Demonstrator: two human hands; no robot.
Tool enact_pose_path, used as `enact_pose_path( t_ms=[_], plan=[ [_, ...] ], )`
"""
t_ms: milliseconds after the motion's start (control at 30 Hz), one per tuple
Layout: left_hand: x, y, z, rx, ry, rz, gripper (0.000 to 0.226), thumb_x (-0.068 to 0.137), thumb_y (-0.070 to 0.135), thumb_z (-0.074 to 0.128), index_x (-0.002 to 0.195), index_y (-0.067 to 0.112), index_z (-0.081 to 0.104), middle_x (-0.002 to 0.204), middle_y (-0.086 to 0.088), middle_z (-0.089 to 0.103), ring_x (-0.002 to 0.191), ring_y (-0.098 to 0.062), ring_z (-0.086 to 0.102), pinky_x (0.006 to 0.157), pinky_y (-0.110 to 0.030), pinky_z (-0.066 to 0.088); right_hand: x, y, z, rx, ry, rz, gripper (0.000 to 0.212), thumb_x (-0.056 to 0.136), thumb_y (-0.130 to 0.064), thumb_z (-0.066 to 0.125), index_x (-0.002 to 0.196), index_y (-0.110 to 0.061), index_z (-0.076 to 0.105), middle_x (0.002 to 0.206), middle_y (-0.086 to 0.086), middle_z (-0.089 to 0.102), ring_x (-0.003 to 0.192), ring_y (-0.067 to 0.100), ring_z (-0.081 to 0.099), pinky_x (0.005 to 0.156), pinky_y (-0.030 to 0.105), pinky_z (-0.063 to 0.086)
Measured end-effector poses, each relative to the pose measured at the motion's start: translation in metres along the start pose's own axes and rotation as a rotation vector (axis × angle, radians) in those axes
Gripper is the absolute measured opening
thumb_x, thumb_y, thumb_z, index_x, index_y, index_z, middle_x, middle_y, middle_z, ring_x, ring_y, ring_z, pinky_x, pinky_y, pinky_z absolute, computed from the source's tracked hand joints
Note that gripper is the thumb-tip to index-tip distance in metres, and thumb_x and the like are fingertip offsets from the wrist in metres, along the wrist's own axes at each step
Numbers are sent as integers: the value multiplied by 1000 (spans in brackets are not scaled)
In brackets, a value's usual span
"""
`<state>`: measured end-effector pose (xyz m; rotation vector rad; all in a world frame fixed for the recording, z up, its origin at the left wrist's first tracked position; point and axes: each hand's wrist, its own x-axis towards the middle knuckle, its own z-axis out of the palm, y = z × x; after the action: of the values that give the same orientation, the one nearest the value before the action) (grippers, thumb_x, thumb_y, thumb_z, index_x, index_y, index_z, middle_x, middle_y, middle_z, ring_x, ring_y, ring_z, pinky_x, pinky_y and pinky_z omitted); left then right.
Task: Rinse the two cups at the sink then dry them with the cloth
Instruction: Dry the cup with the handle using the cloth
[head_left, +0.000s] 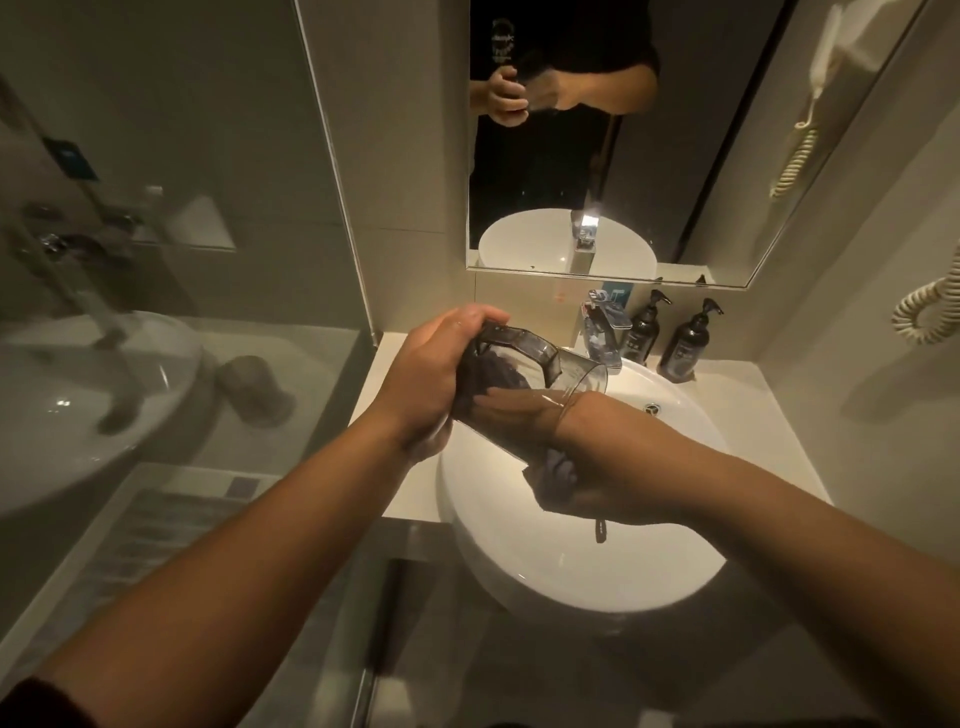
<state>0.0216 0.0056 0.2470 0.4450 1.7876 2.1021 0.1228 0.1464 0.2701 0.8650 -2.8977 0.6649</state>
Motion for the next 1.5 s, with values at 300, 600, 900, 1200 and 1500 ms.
enact_pose_path(
  t_ms=[300, 600, 900, 1200, 1500],
  plan=[
    [-1, 0, -1, 23, -1, 232, 33, 94, 37, 39, 103, 23, 68, 109, -13, 69, 102, -34, 66, 86, -46, 56, -3, -13, -10, 686, 189, 307, 37, 80, -4, 69, 95, -36, 57, 64, -17, 64, 59, 4, 63, 53, 16, 52],
    [-12, -11, -5, 64, -16, 493, 42, 89, 46, 37, 116, 22, 59, 116, -2, 67, 106, -34, 67, 83, -46, 60, -8, -6, -3, 1242, 260, 318, 58, 59, -23, 72, 117, -25, 65, 103, 17, 65, 65, 15, 60, 46, 20, 46],
    [2, 14, -7, 7, -289, -152, 53, 92, 66, 37, 123, 31, 62, 124, -8, 68, 108, -24, 70, 79, -35, 58, -7, 4, -17, -31, -101, 64, 51, 80, -6, 57, 118, -39, 47, 93, -30, 53, 79, 1, 53, 58, 11, 40],
    [4, -4, -3, 13, -135, 52, 28, 91, 35, 47, 96, 23, 72, 108, -19, 67, 100, -31, 65, 89, -48, 55, -5, -2, -14, 23, -107, 51, 73, 75, -3, 64, 141, -26, 43, 113, -16, 51, 100, -19, 44, 77, -1, 37],
    [-6, -2, -11, 135, -98, 379, 37, 89, 44, 41, 109, 24, 65, 114, -11, 69, 107, -30, 66, 92, -43, 56, -8, -18, -5, 856, 178, 342, 40, 74, -17, 68, 109, -34, 59, 75, -9, 67, 61, 10, 62, 55, 19, 52]
  ],
)
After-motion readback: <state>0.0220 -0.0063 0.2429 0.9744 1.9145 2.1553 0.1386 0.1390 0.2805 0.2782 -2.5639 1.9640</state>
